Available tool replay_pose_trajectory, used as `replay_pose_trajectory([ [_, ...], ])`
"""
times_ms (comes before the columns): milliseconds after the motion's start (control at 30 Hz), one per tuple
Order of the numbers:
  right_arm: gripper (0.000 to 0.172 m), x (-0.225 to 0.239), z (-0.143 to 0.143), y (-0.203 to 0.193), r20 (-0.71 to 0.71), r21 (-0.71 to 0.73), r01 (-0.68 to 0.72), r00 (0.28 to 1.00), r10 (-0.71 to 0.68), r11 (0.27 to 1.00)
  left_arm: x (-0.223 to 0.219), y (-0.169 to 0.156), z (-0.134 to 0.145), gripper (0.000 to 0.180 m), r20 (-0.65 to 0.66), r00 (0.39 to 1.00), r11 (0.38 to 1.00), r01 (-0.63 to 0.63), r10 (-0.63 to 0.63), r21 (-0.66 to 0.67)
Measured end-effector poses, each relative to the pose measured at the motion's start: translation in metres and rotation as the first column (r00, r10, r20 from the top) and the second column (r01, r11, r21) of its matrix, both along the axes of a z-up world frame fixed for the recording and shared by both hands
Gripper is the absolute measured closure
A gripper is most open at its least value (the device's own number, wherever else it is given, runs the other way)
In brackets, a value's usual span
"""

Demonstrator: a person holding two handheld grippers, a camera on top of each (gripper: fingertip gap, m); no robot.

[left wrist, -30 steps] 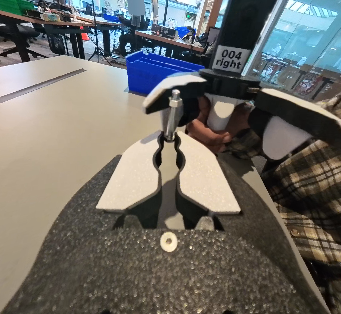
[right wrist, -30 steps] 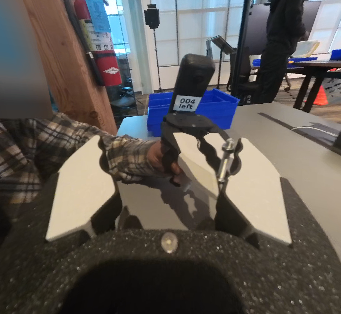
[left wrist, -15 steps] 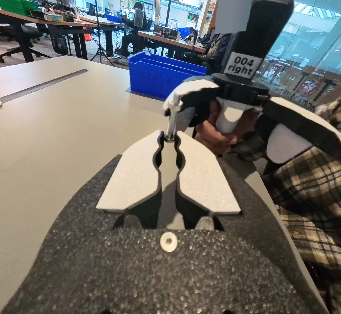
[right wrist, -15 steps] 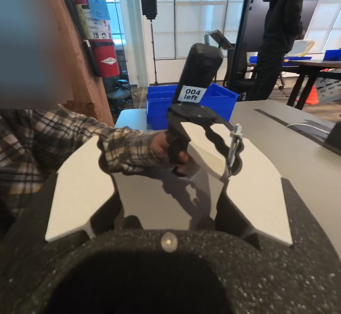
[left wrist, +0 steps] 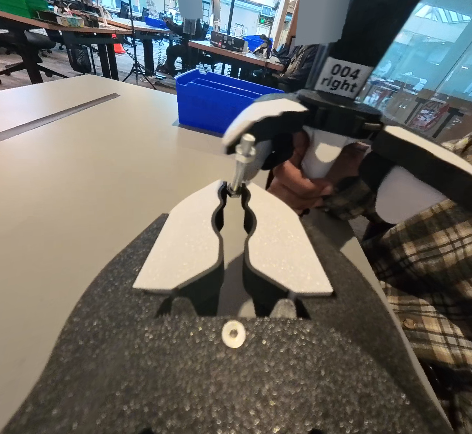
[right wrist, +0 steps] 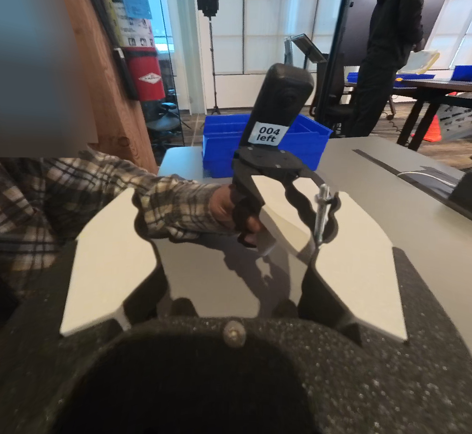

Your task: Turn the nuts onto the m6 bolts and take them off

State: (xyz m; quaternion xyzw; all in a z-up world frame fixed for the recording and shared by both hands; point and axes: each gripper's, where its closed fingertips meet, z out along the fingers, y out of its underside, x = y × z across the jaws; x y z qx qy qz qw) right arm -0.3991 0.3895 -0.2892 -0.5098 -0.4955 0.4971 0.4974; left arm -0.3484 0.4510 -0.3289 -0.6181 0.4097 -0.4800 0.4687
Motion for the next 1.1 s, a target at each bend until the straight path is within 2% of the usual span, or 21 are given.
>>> replay_pose_trajectory([
  [100, 0.042, 0.013, -0.001, -0.004, 0.003, 0.02, 0.043, 0.999, -0.043, 0.999, 0.0, 0.0, 0.001, 0.17, 0.004, 1.0, 1.0, 0.001, -0.001, -0.002],
  [200, 0.041, 0.014, 0.004, 0.009, 0.0, 0.032, 0.081, 0.997, -0.081, 0.996, 0.001, -0.001, 0.0, 0.17, 0.003, 1.0, 1.0, 0.008, -0.008, -0.002],
  [400, 0.04, -0.001, -0.004, 0.003, 0.032, 0.01, 0.002, 0.999, -0.003, 1.0, 0.002, -0.002, 0.003, 0.17, 0.005, 1.0, 1.0, 0.003, -0.003, 0.008],
  [500, 0.043, 0.014, -0.003, -0.003, 0.023, 0.034, 0.032, 0.999, -0.033, 0.999, 0.0, 0.0, 0.002, 0.17, 0.005, 1.0, 1.0, -0.002, 0.002, -0.002],
  [600, 0.043, 0.016, 0.003, 0.007, 0.007, 0.034, 0.062, 0.998, -0.062, 0.998, 0.003, -0.002, 0.0, 0.17, -0.005, 1.0, 1.0, 0.012, -0.012, -0.011],
  [767, 0.042, 0.001, -0.003, 0.007, 0.03, 0.001, -0.006, 1.0, 0.006, 1.0, 0.004, -0.003, 0.001, 0.17, -0.012, 1.0, 1.0, 0.009, -0.009, -0.002],
  [967, 0.043, 0.021, 0.0, 0.0, 0.02, 0.034, 0.053, 0.998, -0.054, 0.998, 0.003, -0.002, 0.0, 0.17, -0.007, 1.0, 1.0, 0.013, -0.013, -0.017],
  [1100, 0.042, 0.006, 0.001, 0.011, 0.015, 0.014, 0.023, 1.0, -0.024, 1.0, 0.009, -0.007, -0.002, 0.17, -0.019, 0.999, 0.999, 0.03, -0.031, -0.011],
])
